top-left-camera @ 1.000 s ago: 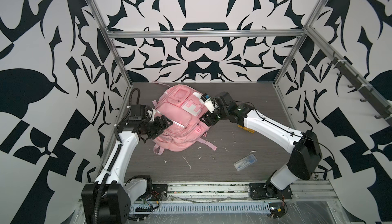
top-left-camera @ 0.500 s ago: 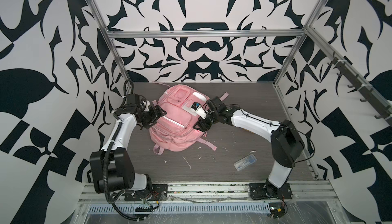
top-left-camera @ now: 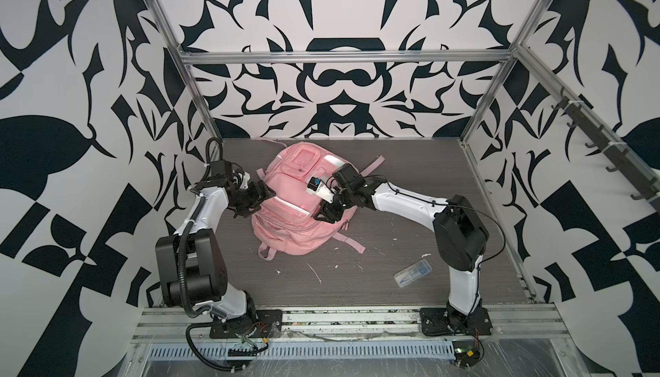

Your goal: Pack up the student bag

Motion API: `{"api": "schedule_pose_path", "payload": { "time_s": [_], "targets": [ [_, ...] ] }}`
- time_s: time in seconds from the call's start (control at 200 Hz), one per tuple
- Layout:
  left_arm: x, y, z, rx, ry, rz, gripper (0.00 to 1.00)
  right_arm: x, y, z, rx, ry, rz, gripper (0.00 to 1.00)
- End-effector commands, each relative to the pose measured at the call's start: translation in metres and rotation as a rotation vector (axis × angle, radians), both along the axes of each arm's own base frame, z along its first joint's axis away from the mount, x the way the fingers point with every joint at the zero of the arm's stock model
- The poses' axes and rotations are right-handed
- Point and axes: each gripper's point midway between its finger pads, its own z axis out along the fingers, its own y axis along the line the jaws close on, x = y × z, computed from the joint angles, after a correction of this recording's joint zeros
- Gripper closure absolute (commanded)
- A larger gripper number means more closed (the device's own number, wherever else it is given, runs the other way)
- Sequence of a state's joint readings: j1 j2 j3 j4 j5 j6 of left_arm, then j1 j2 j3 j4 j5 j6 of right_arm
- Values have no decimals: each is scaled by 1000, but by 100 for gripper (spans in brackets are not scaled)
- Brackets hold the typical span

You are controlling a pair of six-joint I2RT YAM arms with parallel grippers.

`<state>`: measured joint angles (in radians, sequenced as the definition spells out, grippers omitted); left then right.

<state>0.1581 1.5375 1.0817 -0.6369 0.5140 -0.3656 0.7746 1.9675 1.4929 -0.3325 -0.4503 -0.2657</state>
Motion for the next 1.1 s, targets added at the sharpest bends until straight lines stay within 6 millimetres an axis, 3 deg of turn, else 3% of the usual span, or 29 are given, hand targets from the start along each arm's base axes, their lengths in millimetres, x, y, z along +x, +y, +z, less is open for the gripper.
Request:
{"api": "schedule_pose_path", "payload": {
  "time_s": [0.0,0.195,0.315,0.56,0.805,1.095],
  "targets": [
    [-8,-5,-11,-47,41,-11,19,0,20,22,61,-46,55,39],
    [-15,-11,-22,-85,78,-7,22,7,33,15,74,-45,54,39],
    [-19,-13,-31,-129,104,8,29,5,38,8,79,-32,62,47],
    [-28,-21,-41,-206,139,42,46,-9,43,-2,112,13,86,48],
    [-35,-27,-48,-260,167,57,50,-33,47,-6,144,46,138,44],
    [-40,-30,-51,-283,181,60,55,-21,42,-19,89,7,74,57]
  ]
}}
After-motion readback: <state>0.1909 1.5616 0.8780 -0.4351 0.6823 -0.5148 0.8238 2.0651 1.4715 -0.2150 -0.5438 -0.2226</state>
